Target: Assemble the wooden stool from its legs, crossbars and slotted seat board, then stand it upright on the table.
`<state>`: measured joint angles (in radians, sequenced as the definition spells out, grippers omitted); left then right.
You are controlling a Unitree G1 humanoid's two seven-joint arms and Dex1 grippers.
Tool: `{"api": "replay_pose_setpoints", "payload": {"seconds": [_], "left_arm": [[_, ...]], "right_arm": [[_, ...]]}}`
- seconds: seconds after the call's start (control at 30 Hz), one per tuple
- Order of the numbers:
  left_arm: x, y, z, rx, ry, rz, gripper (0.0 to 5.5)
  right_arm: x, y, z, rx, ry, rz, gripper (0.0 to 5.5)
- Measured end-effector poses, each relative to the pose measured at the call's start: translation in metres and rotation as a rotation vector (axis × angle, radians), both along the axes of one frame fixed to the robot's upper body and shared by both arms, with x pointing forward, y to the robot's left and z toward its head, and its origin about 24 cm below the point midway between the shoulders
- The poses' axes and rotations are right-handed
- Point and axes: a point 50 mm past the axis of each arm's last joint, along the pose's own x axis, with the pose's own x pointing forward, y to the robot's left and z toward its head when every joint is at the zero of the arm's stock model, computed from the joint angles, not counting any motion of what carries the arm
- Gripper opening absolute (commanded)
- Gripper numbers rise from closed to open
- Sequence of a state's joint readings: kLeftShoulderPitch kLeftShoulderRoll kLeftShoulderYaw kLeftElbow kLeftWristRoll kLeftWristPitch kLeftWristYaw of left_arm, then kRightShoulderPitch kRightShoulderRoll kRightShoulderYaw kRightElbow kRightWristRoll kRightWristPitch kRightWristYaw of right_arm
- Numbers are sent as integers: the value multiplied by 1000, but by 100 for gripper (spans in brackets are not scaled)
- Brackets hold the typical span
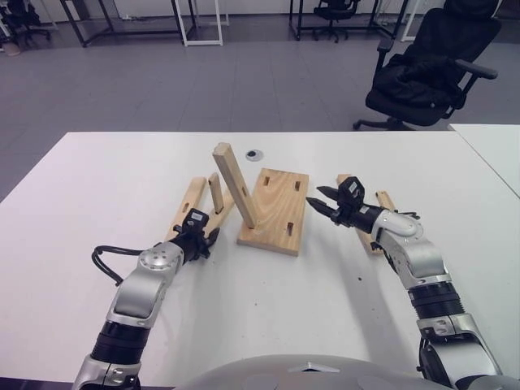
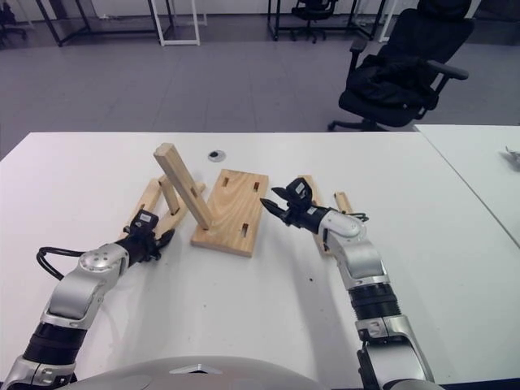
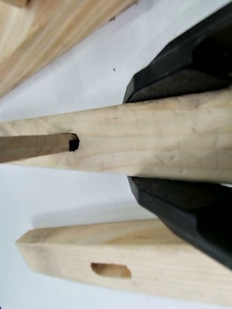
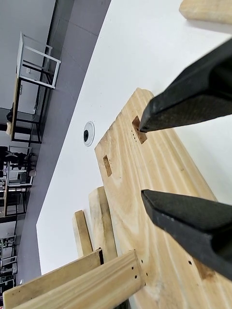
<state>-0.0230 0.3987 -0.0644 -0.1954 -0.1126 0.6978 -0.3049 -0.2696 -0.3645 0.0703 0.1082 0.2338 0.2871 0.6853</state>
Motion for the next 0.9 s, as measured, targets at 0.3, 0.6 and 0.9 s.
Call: {"api": "replay_pose_setpoints", "payload": {"seconds": [0.3,0.6,0.9], "left_arm": [[41,4,132,-344,-539,-44,208],[62,-19,196,-409,-758,-436,208],[63,-24,193,-348,-767,-460,208]], "right_arm": [[50,7,126,582,-77,-40,220],[58,80,230,1106,126,321,299],[60,87,231,1092,144,295,315]]}}
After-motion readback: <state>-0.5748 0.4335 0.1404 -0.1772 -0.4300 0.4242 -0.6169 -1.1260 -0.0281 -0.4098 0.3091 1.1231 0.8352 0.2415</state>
